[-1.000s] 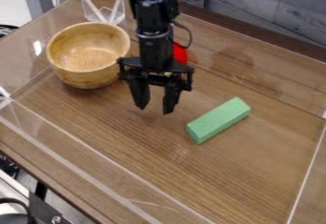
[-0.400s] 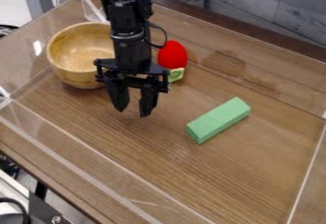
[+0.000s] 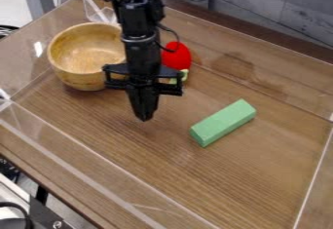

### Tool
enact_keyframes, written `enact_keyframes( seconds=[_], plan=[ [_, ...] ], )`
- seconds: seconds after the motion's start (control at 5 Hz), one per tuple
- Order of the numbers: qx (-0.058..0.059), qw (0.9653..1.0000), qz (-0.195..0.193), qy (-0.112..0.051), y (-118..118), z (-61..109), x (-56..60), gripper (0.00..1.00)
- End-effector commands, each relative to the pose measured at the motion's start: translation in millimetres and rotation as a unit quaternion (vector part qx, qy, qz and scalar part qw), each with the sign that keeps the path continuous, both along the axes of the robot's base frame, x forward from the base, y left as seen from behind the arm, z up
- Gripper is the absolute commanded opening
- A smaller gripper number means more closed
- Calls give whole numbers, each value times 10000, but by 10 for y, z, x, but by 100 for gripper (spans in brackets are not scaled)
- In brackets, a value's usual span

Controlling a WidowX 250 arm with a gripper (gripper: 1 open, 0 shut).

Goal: Remove the green stick from the brown bowl and put it on the table

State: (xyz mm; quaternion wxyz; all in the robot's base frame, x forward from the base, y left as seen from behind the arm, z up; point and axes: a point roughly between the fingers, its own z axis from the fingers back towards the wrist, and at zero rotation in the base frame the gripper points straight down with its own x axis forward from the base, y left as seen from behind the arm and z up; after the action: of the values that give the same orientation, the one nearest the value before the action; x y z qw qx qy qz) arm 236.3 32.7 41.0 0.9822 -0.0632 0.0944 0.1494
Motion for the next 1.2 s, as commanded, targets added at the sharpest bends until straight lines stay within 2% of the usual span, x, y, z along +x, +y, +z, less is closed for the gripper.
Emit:
enact_keyframes(
  seconds=[0.0,0.2,0.4,0.8,1.0],
  plan=[
    [23,9997,170,-153,-51,82,76,0],
    [13,9996,-264,-74,15,80,41,100],
    [-12,9982,-593,-41,84,112,18,100],
    [-72,9991,-423,-70,25,192,61,100],
    [-86,9996,-274,-84,38,160,67,100]
  ],
)
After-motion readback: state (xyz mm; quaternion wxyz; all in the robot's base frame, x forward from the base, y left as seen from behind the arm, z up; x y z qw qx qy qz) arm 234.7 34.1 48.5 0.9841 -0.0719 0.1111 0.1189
